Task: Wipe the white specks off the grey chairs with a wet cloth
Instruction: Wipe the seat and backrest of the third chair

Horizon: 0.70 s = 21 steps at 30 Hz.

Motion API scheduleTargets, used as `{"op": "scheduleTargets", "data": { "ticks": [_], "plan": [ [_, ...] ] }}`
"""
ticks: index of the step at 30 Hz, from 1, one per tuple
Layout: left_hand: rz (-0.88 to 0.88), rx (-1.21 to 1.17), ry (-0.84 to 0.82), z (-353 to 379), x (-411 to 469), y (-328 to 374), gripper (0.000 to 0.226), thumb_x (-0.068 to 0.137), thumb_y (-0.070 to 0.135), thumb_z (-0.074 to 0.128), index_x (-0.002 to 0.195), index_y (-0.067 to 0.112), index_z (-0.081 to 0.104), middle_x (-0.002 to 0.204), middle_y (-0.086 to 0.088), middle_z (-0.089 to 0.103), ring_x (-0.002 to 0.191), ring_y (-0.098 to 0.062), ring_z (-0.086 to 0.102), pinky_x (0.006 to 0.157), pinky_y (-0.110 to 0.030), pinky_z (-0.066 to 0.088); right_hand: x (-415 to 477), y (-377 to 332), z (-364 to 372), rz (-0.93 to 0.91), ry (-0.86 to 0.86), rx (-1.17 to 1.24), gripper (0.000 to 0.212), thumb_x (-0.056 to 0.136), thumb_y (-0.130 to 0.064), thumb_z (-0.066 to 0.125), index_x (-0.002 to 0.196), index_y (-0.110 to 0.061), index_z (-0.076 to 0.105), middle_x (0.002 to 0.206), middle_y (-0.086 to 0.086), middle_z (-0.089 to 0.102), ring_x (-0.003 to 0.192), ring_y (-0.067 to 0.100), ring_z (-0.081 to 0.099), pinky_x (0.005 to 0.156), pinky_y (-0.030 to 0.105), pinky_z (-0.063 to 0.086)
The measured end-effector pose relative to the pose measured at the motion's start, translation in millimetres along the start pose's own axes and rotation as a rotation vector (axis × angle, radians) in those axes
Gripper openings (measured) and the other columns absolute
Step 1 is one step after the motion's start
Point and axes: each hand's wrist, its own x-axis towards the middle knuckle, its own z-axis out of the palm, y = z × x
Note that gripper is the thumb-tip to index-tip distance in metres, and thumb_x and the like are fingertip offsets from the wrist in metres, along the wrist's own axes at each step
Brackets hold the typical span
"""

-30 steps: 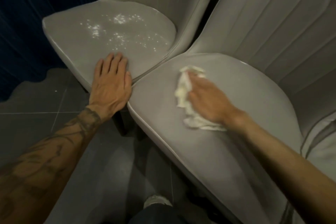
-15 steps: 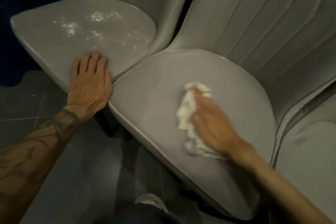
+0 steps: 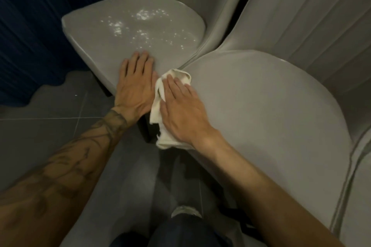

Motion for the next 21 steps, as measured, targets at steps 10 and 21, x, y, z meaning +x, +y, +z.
{"op": "scheduleTargets", "data": {
  "ticks": [10,21],
  "plan": [
    [-0.014,-0.012,-0.007,-2.5,-1.5,2.1,0.052,0.112,0.028,0.032,0.157,0.002,0.037,0.167,-0.019,0.031,0.157,-0.036,0.023,0.13,-0.052,0.01,-0.2,-18.6,5.5,0.063,-0.016,-0.055,0.07,0.107,-0.035,0.028,0.165,-0.005,0.003,0.174,0.013,0.002,0.162,0.025,0.003,0.131,0.039,0.006],
    [-0.035,0.0,0.0,-3.6,-3.0,3.4,0.06,0.107,0.034,0.019,0.156,0.005,0.04,0.165,-0.017,0.036,0.156,-0.034,0.028,0.129,-0.053,0.015,-31.2,-12.5,8.4,0.125,-0.003,-0.043,0.065,0.112,-0.04,0.017,0.166,-0.007,0.002,0.175,0.011,0.0,0.162,0.021,0.002,0.132,0.037,0.004]
  ]
}}
